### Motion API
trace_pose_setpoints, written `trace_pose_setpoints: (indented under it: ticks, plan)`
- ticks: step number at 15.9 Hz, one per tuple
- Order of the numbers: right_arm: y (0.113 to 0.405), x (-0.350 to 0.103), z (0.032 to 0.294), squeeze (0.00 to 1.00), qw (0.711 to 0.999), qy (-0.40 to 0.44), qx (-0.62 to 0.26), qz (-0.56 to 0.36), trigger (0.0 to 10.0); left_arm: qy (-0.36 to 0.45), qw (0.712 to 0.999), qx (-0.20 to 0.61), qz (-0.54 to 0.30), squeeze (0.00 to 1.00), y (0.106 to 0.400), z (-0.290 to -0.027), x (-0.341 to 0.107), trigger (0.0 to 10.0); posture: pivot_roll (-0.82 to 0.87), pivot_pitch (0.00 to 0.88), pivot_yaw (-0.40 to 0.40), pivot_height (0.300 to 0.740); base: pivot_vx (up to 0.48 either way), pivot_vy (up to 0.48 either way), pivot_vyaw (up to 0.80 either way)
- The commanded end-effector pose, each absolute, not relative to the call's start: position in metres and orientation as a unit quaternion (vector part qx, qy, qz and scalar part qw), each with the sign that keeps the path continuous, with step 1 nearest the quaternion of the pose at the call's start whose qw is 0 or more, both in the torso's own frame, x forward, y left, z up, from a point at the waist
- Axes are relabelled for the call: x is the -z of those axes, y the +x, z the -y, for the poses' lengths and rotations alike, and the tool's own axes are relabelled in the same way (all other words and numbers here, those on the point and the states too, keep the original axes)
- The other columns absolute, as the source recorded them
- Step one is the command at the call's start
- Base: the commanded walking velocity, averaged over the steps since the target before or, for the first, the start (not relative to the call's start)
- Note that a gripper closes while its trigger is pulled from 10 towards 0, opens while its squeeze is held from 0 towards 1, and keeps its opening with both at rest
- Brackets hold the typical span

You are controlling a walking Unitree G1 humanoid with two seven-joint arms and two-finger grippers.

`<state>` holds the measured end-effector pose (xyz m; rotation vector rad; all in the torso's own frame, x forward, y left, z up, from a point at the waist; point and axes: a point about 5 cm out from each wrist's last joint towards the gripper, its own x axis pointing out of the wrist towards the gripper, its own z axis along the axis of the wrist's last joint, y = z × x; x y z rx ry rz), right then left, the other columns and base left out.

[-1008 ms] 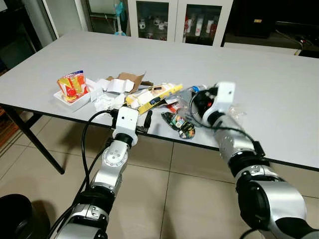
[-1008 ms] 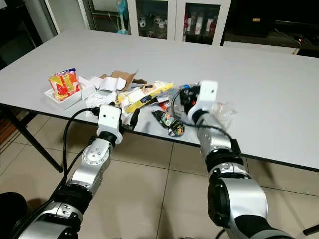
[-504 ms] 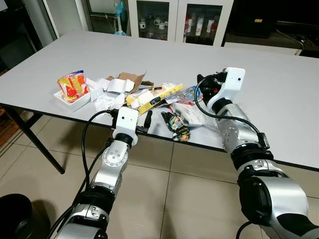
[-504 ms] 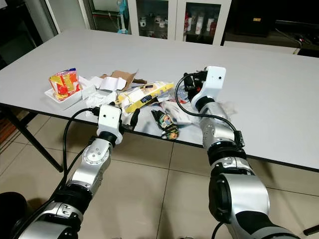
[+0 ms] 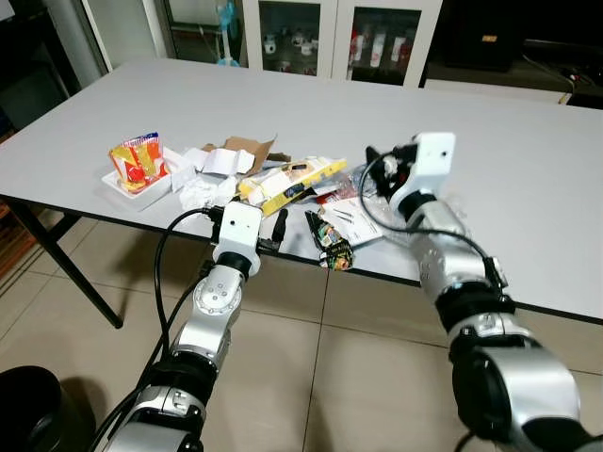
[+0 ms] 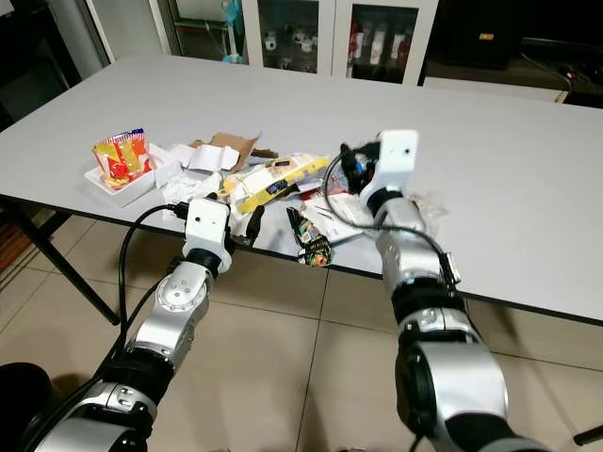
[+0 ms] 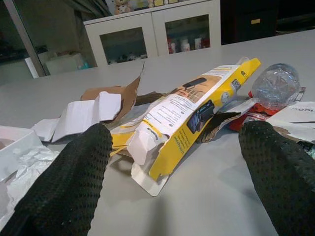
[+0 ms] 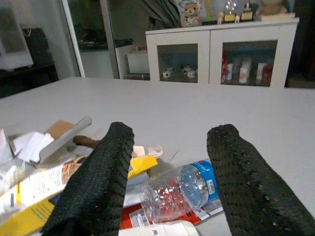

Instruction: Picking trash to rubbish bin

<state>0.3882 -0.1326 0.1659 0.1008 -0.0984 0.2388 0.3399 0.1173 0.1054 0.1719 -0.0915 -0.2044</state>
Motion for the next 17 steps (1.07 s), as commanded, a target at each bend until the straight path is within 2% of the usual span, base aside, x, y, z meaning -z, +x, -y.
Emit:
trace_pose_setpoints:
  ticks: [1,6,10,11,12,13,17]
  plan:
    - [0.386,-0.170,0.131,1.00,0.990,0.035,-0.122,0.063,10.0,0.087,0.989,0.106,0.050,0.00,0.340,-0.115,-0.108,10.0,0.01,0.007,0.016,0.740,0.000,0.000,0.00]
    - [0.368,-0.155,0.131,1.00,0.993,0.007,-0.101,0.066,10.0,0.086,0.989,0.112,0.049,0.00,0.340,-0.112,-0.107,10.0,-0.01,0.007,0.021,0.740,0.000,0.000,0.00]
    - [0.352,-0.145,0.124,1.00,0.991,-0.026,-0.124,0.054,10.0,0.083,0.988,0.118,0.047,0.00,0.339,-0.108,-0.106,10.0,-0.02,0.011,0.024,0.740,0.000,0.000,0.00]
    - [0.351,-0.144,0.123,0.84,0.991,-0.024,-0.123,0.050,10.0,0.083,0.988,0.119,0.047,0.00,0.339,-0.107,-0.106,10.0,-0.02,0.012,0.022,0.740,0.000,0.000,0.00]
    - [0.350,-0.144,0.123,0.22,0.991,-0.022,-0.123,0.050,10.0,0.083,0.988,0.119,0.047,0.00,0.339,-0.107,-0.106,10.0,-0.02,0.012,0.022,0.740,0.000,0.000,0.00]
    - [0.348,-0.145,0.124,1.00,0.991,-0.006,-0.123,0.052,10.0,0.082,0.988,0.119,0.046,0.00,0.338,-0.107,-0.105,10.0,-0.02,0.013,0.020,0.740,0.000,0.000,0.00]
    - [0.354,-0.130,0.149,1.00,0.998,-0.017,-0.056,-0.002,10.0,0.082,0.989,0.115,0.046,0.00,0.338,-0.109,-0.104,10.0,-0.01,0.014,0.013,0.740,0.000,0.000,0.00]
